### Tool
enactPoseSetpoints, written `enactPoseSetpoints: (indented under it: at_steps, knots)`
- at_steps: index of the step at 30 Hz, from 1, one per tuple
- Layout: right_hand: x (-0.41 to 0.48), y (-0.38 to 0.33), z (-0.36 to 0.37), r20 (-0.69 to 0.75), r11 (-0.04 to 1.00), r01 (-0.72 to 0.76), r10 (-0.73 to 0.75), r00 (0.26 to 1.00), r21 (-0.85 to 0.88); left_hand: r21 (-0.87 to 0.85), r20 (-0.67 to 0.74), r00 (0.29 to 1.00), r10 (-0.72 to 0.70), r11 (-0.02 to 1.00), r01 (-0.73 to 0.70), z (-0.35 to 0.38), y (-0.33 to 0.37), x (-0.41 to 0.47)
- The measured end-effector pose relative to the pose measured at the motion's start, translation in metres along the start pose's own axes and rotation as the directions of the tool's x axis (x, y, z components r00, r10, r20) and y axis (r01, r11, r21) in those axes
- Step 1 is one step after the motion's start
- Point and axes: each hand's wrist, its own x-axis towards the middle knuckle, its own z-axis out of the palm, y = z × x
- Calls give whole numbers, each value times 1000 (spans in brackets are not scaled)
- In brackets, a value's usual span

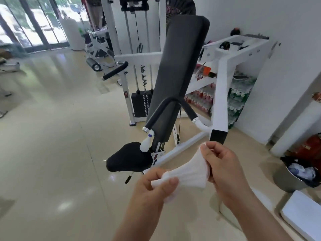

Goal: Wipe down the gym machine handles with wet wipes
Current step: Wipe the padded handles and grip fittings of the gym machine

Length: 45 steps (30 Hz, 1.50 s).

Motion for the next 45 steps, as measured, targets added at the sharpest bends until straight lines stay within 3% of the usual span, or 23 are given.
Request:
enactPoseSetpoints:
  at_steps: [4,7,11,14,16,18,19,21,23,25,27,29,31,33,35,37,38,40,41,43,45]
  knots:
    - [16,5,38,132,1000,-26,27,991,-7,-314,-91,994,-63,949,32,-37,2,2]
    - [34,8,62,211,997,44,-29,977,-70,-360,-126,984,-125,930,73,-61,19,13]
    - [67,3,83,342,963,186,-112,933,-192,-151,-242,963,-115,985,80,-82,47,51]
    - [91,-7,86,506,921,171,33,862,-351,-97,-255,960,-113,991,91,-95,64,88]
    - [103,-13,85,623,916,131,147,768,-378,-76,-233,969,-87,995,72,-104,73,111]
    - [116,-17,83,699,880,198,187,690,-431,42,-149,986,-72,996,79,-112,79,132]
    - [122,-18,81,718,861,233,196,668,-451,181,-93,994,-65,980,81,-117,82,141]
    - [133,-22,79,737,852,258,199,646,-456,500,45,994,-104,864,68,-126,87,158]
    - [142,-25,74,739,910,194,158,655,-367,692,203,954,-223,721,21,-134,92,174]
    - [152,-26,73,667,994,-67,110,737,-90,757,248,921,-301,654,10,-139,98,190]
    - [160,-21,77,506,955,-232,109,856,187,736,213,939,-269,676,27,-144,97,207]
    - [162,-15,89,364,970,-183,114,924,160,669,136,977,-165,743,32,-146,97,223]
    - [159,-14,108,308,991,-113,85,948,73,685,186,982,-35,721,-104,-151,98,238]
    - [155,-14,129,270,995,-84,69,960,45,735,386,922,11,600,-315,-157,99,250]
    - [150,-15,151,235,996,-56,37,971,71,666,591,802,87,508,-546,-160,99,259]
    - [146,-15,178,159,991,-32,11,987,129,541,687,701,194,508,-670,-168,100,267]
    - [144,-15,193,93,982,-37,21,995,184,509,654,727,208,590,-627,-174,106,271]
    - [141,-11,220,-62,929,-63,92,994,366,405,537,836,113,835,-373,-190,116,279]
    - [138,-9,233,-126,890,-65,135,983,452,322,517,855,46,915,-244,-199,122,282]
    - [134,-7,258,-211,806,-25,184,960,591,232,536,840,-83,971,-51,-215,129,292]
    - [130,-5,281,-281,704,42,228,932,709,147,582,776,-244,970,195,-226,130,299]
